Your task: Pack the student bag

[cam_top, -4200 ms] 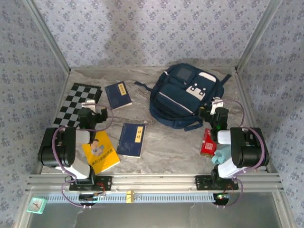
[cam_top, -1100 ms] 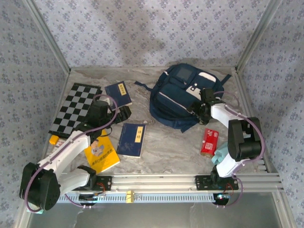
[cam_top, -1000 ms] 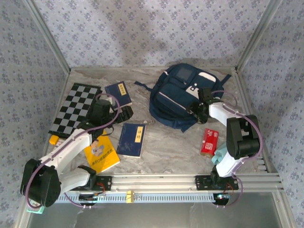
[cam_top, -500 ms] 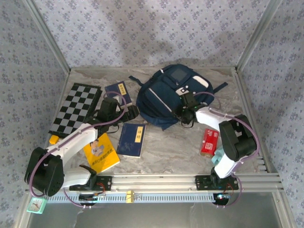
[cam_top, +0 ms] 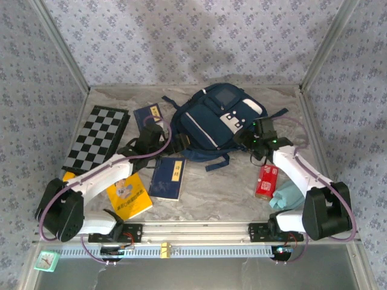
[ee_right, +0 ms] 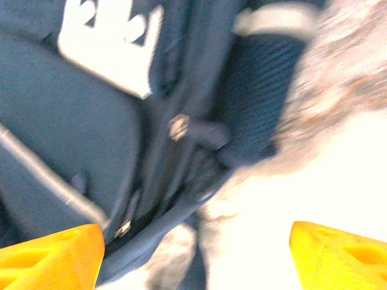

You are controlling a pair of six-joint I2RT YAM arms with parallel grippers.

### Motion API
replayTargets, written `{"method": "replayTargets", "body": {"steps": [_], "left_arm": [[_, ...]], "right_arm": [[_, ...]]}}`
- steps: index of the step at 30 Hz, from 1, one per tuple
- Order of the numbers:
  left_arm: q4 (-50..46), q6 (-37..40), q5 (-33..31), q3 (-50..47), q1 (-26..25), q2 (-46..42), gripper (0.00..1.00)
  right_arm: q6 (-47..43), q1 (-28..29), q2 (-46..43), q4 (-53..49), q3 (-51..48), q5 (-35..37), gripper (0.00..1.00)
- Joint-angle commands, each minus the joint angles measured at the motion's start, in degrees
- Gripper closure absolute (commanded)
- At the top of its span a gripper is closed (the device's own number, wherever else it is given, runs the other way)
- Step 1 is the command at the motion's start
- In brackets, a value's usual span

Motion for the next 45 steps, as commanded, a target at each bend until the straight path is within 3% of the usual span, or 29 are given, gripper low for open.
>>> {"method": "replayTargets", "body": {"steps": [1,9,18,22,26,31,37,45], "left_arm": [[2.5,-3.3,-0.6,3.4,-3.2,3.2,0.00],[4.3,-4.9,-2.6,6.2,-6.9,12.0,0.00],[4.1,-2.1,-7.5,8.5,-6.8,17.0,0.00],[3.0,-1.1,-8.9,9.3,-5.9,18.5,0.00],[4.8,-0.1,-8.7,10.6,-5.1,20.8,0.00],[6.6,3.4,-10.5,14.6,-4.5,23.6,0.00],[8.1,6.2,-10.1,20.1,-2.5,27.9,0.00],[7.7,9.4,-7.8,24.5,0.5,31.1,0.00]], "right_arm": [[-4.8,-3.9,2.9,-2.3,-0.7,-3.3,0.18],[-7.9,-8.1,14.8,4.9,5.0,-11.2,0.33],[-8.0,-7.4,22.4,13.9,6.7,-9.3,0.45],[-7.4,-7.5,22.6,17.2,5.9,-8.5,0.58],[-5.6,-8.1,19.9,19.3,4.1,-8.9,0.82],[-5.7,-8.7,14.2,19.1,3.3,-10.9,1.00],[-5.3,-8.6,6.9,14.6,2.1,-13.4,1.00],[3.6,-2.9,-3.8,19.4,-9.2,-5.5,1.00]]}}
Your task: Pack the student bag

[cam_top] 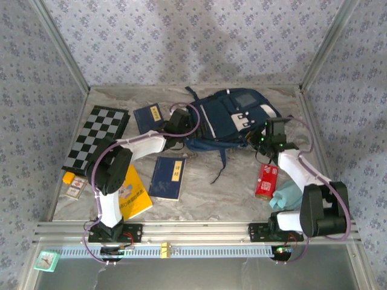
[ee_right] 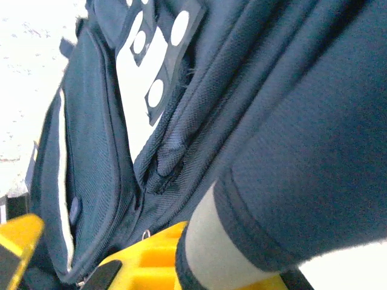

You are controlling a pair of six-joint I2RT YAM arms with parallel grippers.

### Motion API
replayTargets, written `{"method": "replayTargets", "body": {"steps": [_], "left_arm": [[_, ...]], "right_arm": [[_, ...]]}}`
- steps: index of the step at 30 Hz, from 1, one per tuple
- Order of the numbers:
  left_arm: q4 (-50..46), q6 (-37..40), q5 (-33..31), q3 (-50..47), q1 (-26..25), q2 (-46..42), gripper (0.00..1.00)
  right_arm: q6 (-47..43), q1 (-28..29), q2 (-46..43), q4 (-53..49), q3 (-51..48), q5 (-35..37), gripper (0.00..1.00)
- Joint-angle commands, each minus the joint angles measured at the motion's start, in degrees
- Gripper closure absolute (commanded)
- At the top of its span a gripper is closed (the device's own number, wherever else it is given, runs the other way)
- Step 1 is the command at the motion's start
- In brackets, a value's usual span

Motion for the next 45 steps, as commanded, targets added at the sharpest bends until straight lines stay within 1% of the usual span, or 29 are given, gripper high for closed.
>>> {"method": "replayTargets", "body": {"steps": [1,6,10,12,14,18,21,23,27,29,31,33,36,37,39,41,43,45], "left_arm": [[1.2,3.1,1.4,1.6,1.0,-0.8,0.00],[0.0,5.3,3.4,-3.0,0.7,-8.0,0.00],[-4.0,6.2,2.7,-7.6,-0.7,-14.7,0.00],[-4.7,5.8,2.7,-9.7,-2.6,-17.3,0.00],[-5.8,6.1,2.4,-10.6,-5.9,-18.9,0.00],[-7.2,5.6,1.4,-10.8,-12.1,-20.0,0.04],[-5.0,4.2,-0.2,-11.7,-16.8,-20.4,0.09],[-3.0,4.6,-0.9,-11.3,-20.1,-19.4,0.12],[1.0,11.5,-4.4,-10.2,-25.1,-15.8,0.15],[3.9,13.7,-4.6,-9.8,-26.1,-13.3,0.16],[6.1,15.8,-3.4,-8.3,-26.7,-10.0,0.18],[8.6,17.8,-5.2,-7.8,-27.9,-7.1,0.20],[15.7,20.3,-6.8,-8.5,-28.8,-3.9,0.21],[16.7,21.0,-7.7,-8.0,-29.1,-2.9,0.22],[17.8,20.6,-12.4,-7.0,-29.5,-0.6,0.25],[19.2,20.4,-14.7,-5.7,-29.5,2.1,0.26],[17.2,18.0,-18.7,-2.5,-29.4,5.1,0.26],[15.1,17.1,-22.1,0.3,-29.4,7.2,0.26]], "right_arm": [[3.8,1.6,-2.4,2.6,-2.1,2.7,1.00],[6.8,1.5,-2.9,3.0,-3.0,3.7,1.00],[9.5,3.3,-4.9,3.0,-3.6,6.8,1.00],[11.8,4.0,-5.9,2.9,-4.4,8.2,1.00],[14.6,4.1,-6.8,3.6,-5.8,8.6,1.00],[17.1,4.8,-7.4,5.4,-6.5,8.2,1.00],[19.2,5.1,-7.8,4.5,-6.2,7.6,1.00],[20.7,5.3,-8.1,4.9,-6.3,6.9,1.00],[22.6,5.5,-8.7,4.1,-5.5,6.0,1.00],[23.2,5.9,-9.0,3.3,-5.0,6.3,1.00],[23.9,6.3,-9.3,2.8,-4.5,6.5,1.00],[24.1,6.5,-9.5,3.1,-4.1,6.3,1.00],[24.5,6.8,-9.6,2.3,-3.1,6.2,1.00],[24.6,7.3,-9.7,2.2,-2.8,6.4,1.00],[24.7,8.0,-9.8,2.1,-2.4,7.0,1.00],[24.6,8.5,-9.9,2.2,-2.2,7.7,1.00],[24.7,8.8,-10.1,2.1,-2.0,7.9,1.00],[24.8,9.0,-10.4,1.5,-1.8,8.2,1.00]]}}
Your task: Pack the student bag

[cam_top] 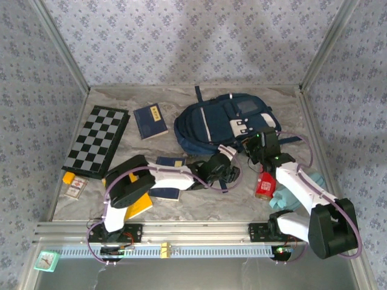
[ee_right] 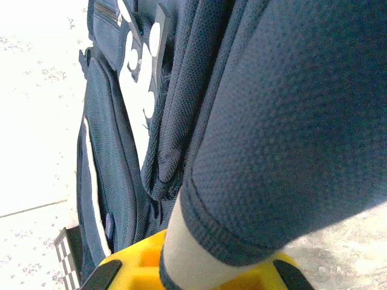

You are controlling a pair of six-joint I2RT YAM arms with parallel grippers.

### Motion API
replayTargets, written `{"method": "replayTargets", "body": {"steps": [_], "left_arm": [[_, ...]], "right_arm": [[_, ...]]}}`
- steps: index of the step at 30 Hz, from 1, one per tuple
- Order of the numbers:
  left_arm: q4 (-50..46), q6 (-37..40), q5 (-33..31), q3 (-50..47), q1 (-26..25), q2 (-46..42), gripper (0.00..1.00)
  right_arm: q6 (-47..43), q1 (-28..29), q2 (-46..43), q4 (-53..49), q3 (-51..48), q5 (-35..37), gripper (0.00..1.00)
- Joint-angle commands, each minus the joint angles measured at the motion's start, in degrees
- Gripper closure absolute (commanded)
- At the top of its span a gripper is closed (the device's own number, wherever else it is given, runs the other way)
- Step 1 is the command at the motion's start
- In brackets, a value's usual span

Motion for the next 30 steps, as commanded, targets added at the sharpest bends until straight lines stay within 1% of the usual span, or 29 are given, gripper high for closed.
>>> {"method": "replayTargets", "body": {"steps": [1,3,5,9,14,18,21,24,27,29,30], "left_arm": [[1.3,-1.6,-8.5,4.9,0.1,2.8,0.26],[3.7,-1.9,-10.2,4.9,0.1,4.0,0.27],[3.5,-3.3,-13.1,5.6,0.3,4.9,0.29],[3.2,-5.1,-13.6,6.3,1.4,5.3,0.36],[5.2,-4.0,-13.5,6.9,1.9,5.4,0.51],[7.5,-2.0,-12.6,6.3,2.1,4.8,0.68],[8.2,0.3,-10.6,6.0,2.2,3.9,0.80],[5.7,-0.2,-10.6,6.4,2.3,2.9,0.87],[6.7,0.2,-8.3,4.9,2.6,1.8,0.96],[7.0,0.5,-7.4,3.9,2.7,1.0,1.00],[6.5,0.5,-7.6,3.4,2.7,0.6,1.00]], "right_arm": [[1.0,1.1,-2.4,1.1,3.1,-0.2,1.00],[0.7,1.6,-2.7,0.5,3.3,0.4,1.00],[0.7,1.9,-3.1,0.2,3.0,0.8,1.00],[1.3,2.2,-4.0,0.5,2.0,1.3,1.00],[0.3,2.5,-4.2,0.3,2.4,1.0,1.00],[0.0,2.5,-4.5,-0.3,2.2,1.3,1.00],[-0.2,2.4,-4.5,-0.6,2.2,1.4,1.00],[-0.6,1.8,-4.4,-0.9,2.5,1.2,1.00],[-1.6,1.1,-3.9,-1.4,3.4,-0.1,1.00],[-2.1,0.6,-4.0,-2.7,4.2,0.1,1.00],[-2.5,0.3,-4.1,-2.8,4.3,0.0,1.00]]}}
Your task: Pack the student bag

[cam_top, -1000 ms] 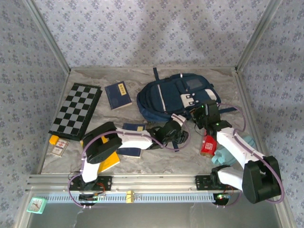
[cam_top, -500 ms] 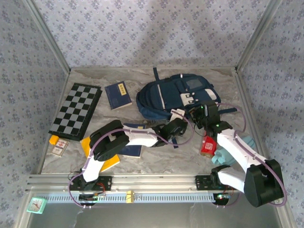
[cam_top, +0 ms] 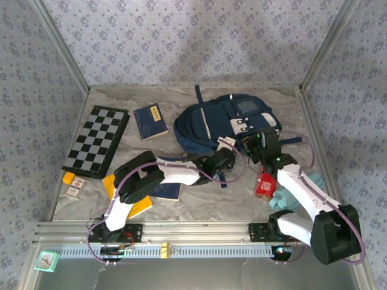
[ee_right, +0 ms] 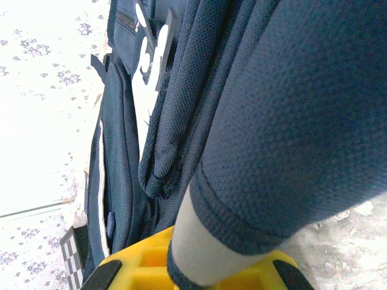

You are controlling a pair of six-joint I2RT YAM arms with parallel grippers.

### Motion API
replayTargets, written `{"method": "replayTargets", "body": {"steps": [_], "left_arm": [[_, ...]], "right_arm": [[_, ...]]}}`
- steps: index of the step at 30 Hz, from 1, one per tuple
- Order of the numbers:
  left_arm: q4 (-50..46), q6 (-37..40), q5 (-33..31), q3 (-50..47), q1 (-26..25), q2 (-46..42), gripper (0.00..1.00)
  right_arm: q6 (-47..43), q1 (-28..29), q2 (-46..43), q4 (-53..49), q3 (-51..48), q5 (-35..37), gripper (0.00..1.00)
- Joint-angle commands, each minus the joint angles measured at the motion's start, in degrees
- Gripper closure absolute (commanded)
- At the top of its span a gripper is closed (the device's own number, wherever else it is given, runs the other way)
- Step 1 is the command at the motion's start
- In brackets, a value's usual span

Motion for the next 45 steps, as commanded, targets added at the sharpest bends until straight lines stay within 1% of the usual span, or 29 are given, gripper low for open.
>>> {"method": "replayTargets", "body": {"steps": [1,6,13,18,21,22,24,25,27,29,30,33,35,37,39,42,43,45], "left_arm": [[2.3,0.6,0.9,-1.5,0.6,-4.1,1.00],[3.8,1.6,4.6,-4.6,0.9,-6.4,1.00],[1.0,0.2,6.4,-7.4,2.1,-9.5,1.00],[0.1,-0.4,8.0,-10.4,3.1,-12.5,1.00],[0.4,0.5,11.8,-9.6,3.0,-12.5,1.00],[1.7,0.2,12.6,-9.7,2.8,-12.1,0.96],[5.0,0.2,13.8,-9.9,2.2,-11.1,0.84],[5.7,0.3,13.0,-9.4,1.7,-10.5,0.76],[6.2,0.9,11.4,-8.3,0.8,-9.4,0.71],[6.3,1.2,9.6,-6.9,0.4,-8.0,0.60],[5.9,0.8,9.2,-6.2,0.4,-7.5,0.59],[4.8,0.2,6.6,-3.5,0.3,-5.3,0.49],[5.1,-0.1,4.0,-2.1,0.2,-3.6,0.41],[4.8,-0.7,0.6,-0.5,0.2,-2.3,0.36],[3.3,-1.5,-3.0,1.7,0.3,-1.1,0.34],[-1.9,-3.6,-9.2,5.9,0.4,0.3,0.33],[-3.2,-4.2,-10.4,6.7,0.5,0.4,0.34],[-2.7,-4.4,-11.6,6.7,0.8,0.4,0.38]], "right_arm": [[-2.4,-0.7,-1.2,-0.6,3.5,-1.8,1.00],[-3.8,-2.4,-0.7,-1.2,4.3,-2.6,1.00],[-5.9,-4.5,0.3,-1.6,5.8,-4.2,1.00],[-6.2,-6.3,1.7,-1.2,6.7,-7.2,1.00],[-4.9,-5.5,1.3,-0.4,6.4,-7.4,1.00],[-4.1,-5.0,1.0,0.3,6.1,-6.8,1.00],[-3.1,-4.6,0.7,1.1,6.1,-6.5,1.00],[-2.8,-4.5,0.7,0.7,6.5,-6.5,1.00],[-2.4,-4.0,0.7,0.0,7.3,-6.5,1.00],[-1.9,-3.3,0.4,-0.1,7.5,-5.9,1.00],[-1.3,-2.9,0.1,-0.1,7.4,-5.5,1.00],[0.0,-2.2,-0.2,0.6,6.9,-4.9,1.00],[0.4,-1.8,-0.3,1.3,6.8,-5.0,1.00],[0.6,-1.3,-0.4,0.9,6.9,-4.6,1.00],[0.7,-0.6,-0.5,1.1,6.5,-4.4,1.00],[1.0,0.0,-0.8,1.3,5.9,-4.0,1.00],[1.0,0.0,-0.9,1.3,5.7,-4.0,1.00],[1.4,0.1,-0.9,1.6,5.2,-4.2,1.00]]}}
